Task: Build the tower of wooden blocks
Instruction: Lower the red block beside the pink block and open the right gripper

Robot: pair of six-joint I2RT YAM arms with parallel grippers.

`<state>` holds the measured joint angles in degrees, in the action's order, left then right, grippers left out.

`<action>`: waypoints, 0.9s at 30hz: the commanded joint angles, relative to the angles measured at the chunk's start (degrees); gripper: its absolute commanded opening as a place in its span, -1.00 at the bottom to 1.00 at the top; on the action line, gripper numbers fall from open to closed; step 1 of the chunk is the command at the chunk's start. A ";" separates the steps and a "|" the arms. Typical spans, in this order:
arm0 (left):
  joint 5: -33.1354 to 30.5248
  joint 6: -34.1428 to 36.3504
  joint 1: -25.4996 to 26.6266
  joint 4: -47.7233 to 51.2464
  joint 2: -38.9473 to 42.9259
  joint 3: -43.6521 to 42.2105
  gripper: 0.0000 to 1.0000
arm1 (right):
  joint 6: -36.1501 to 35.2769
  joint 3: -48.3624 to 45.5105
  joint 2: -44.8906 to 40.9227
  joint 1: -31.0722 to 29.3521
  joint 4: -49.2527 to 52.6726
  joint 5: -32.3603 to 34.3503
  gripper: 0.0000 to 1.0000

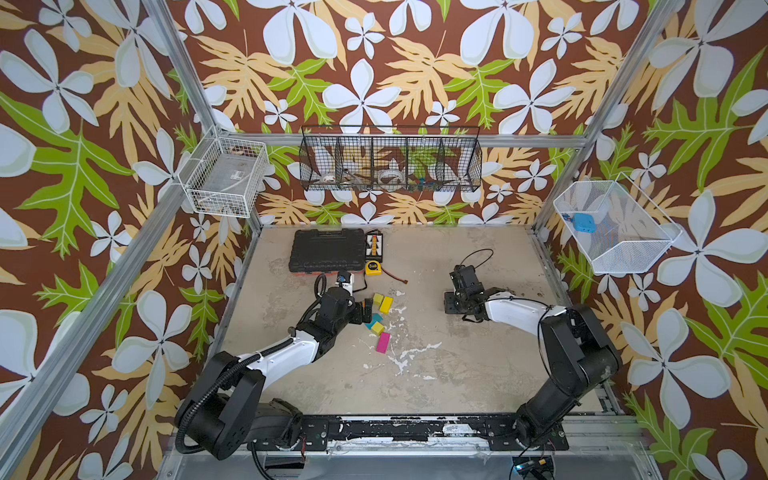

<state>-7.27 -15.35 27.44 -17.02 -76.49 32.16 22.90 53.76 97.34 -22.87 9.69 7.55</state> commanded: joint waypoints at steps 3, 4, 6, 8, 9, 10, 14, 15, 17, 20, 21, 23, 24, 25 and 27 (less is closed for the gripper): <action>0.06 0.02 -0.01 -1.18 -0.07 0.40 1.00 | -0.31 0.90 0.73 -0.11 1.02 0.87 -0.59; 0.06 0.00 -0.02 -1.18 -0.06 0.38 1.00 | -0.31 1.04 0.91 -0.02 1.09 0.89 -0.59; 0.06 0.02 -0.02 -1.18 -0.16 0.44 1.00 | -0.31 1.34 1.26 -0.04 1.36 0.97 -0.57; 0.15 0.04 -0.02 -1.18 -0.16 0.44 1.00 | -0.31 1.57 1.53 -0.07 1.45 1.06 -0.55; 0.15 0.00 -0.02 -1.19 -0.16 0.44 1.00 | -0.31 1.61 1.61 -0.05 1.55 1.12 -0.54; 0.10 0.04 -0.02 -1.18 -0.12 0.40 1.00 | -0.31 1.69 1.58 0.00 1.56 1.15 -0.52; 0.19 0.06 -0.02 -1.18 -0.17 0.44 1.00 | -0.31 1.72 1.80 0.01 1.56 1.06 -0.37; 0.22 0.05 -0.02 -1.27 -0.28 0.44 1.00 | -0.35 1.78 1.80 -0.02 1.56 1.06 -0.32; 0.32 -0.01 -0.02 -1.23 -0.25 0.45 1.00 | -0.39 1.78 1.88 -0.07 1.55 0.90 -0.27; 0.41 0.00 -0.02 -1.32 -0.39 0.44 1.00 | -0.36 1.97 2.11 -0.08 1.64 0.91 -0.18; 0.48 0.02 -0.02 -1.27 -0.42 0.53 1.00 | -0.39 2.03 2.14 -0.02 1.64 0.89 -0.14; 0.50 0.06 -0.01 -1.18 -0.47 0.53 1.00 | -0.40 2.05 2.33 -0.03 1.65 0.71 -0.08; 0.52 0.02 0.00 -1.18 -0.50 0.55 1.00 | -0.40 2.10 2.41 -0.02 1.64 0.63 -0.05; 0.62 0.06 -0.02 -1.18 -0.51 0.53 1.00 | -0.40 2.10 2.41 -0.12 1.64 0.62 -0.03; 0.67 0.02 -0.02 -1.19 -0.55 0.53 1.00 | -0.36 1.98 2.29 -0.06 1.52 0.63 0.05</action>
<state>-7.03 -15.35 27.44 -17.02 -76.90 32.23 22.31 55.61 99.44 -22.92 9.91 8.60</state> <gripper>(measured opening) 0.998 0.544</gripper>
